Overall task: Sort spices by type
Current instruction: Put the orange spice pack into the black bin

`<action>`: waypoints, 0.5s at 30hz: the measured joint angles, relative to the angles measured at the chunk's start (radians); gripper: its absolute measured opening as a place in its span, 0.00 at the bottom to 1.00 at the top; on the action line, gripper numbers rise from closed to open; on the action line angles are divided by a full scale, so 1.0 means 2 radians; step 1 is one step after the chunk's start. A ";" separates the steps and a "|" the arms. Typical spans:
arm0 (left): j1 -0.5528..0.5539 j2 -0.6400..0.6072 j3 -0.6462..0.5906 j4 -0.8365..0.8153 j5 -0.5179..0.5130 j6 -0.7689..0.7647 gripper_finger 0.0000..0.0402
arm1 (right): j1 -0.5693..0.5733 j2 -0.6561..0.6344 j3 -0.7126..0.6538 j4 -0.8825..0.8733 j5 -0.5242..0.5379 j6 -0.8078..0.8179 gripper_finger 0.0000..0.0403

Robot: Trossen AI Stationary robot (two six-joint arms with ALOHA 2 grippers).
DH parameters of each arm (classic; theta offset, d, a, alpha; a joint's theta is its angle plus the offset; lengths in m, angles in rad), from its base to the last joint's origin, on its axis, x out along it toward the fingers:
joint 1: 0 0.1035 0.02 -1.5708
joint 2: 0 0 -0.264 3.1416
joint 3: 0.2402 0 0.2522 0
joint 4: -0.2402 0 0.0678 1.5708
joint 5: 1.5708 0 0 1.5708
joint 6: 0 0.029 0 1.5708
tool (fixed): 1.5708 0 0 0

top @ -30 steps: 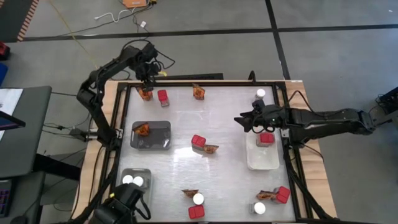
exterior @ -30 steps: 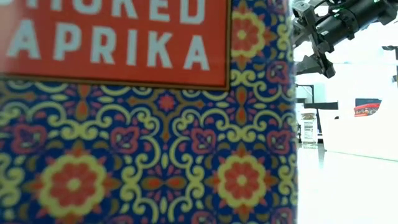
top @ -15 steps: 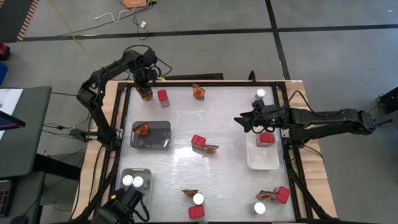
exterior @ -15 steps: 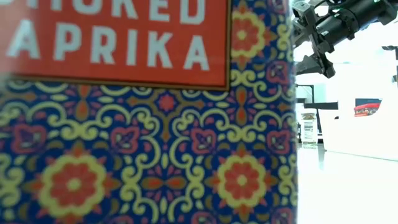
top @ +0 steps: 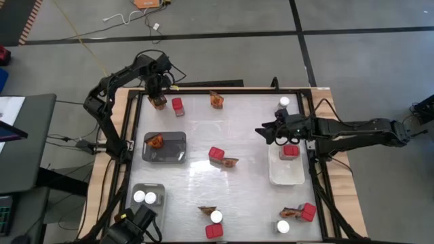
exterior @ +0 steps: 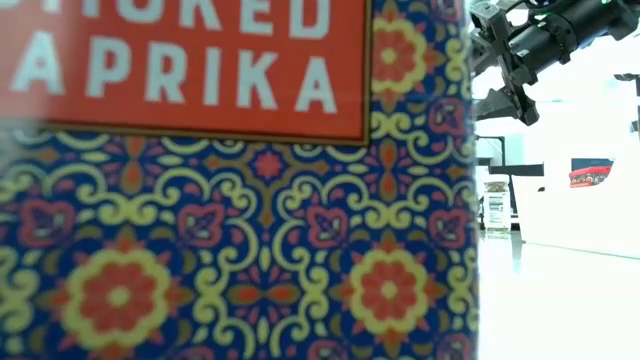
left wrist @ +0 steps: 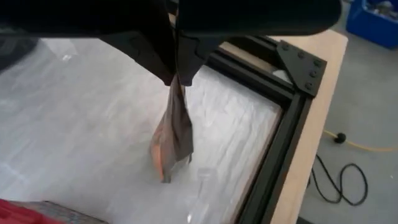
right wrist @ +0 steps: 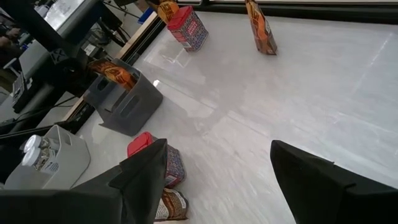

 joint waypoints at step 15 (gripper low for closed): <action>-0.196 -0.189 0.061 -0.135 0.040 -0.248 0.00 | 0.000 0.000 0.000 -0.031 -0.003 0.000 0.77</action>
